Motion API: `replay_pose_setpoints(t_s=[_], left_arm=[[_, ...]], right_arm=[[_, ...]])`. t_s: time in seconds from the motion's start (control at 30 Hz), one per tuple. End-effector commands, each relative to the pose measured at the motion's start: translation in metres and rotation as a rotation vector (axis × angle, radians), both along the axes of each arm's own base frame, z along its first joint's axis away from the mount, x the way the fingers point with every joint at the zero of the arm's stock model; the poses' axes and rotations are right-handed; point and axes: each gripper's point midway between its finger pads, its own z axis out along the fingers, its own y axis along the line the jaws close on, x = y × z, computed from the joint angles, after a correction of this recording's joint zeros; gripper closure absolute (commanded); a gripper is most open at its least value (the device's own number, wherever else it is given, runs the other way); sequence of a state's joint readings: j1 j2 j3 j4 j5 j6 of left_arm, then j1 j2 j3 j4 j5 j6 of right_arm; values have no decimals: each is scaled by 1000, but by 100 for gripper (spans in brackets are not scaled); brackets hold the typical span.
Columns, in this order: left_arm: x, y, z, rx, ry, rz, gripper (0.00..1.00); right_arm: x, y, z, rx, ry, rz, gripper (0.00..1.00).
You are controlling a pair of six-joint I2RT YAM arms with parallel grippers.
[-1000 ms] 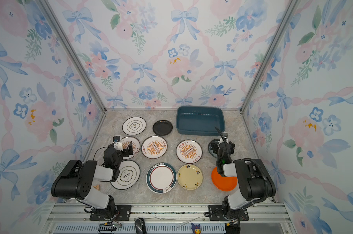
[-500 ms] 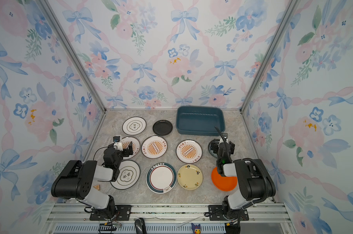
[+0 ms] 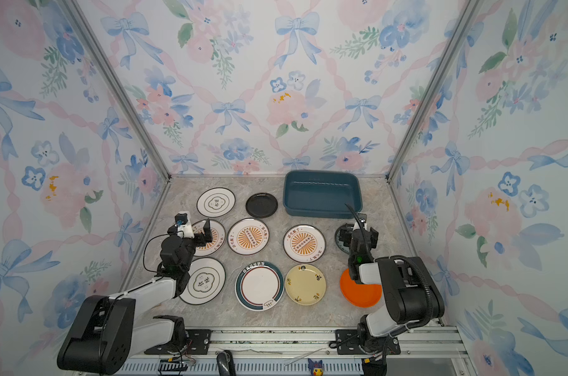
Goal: Place the plates into the plastic bin on the countertop
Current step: Pick up the plate from the center of the table.
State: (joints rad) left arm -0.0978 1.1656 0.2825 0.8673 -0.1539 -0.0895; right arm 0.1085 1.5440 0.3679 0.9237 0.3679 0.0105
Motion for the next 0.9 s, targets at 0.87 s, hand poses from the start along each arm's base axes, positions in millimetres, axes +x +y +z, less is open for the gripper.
replay_pose_setpoints(t_s=[0.87], left_arm=[[-28,-128,-15,-319,244,-448,2]], right_arm=[[-3,115,48,396,438,321,6]])
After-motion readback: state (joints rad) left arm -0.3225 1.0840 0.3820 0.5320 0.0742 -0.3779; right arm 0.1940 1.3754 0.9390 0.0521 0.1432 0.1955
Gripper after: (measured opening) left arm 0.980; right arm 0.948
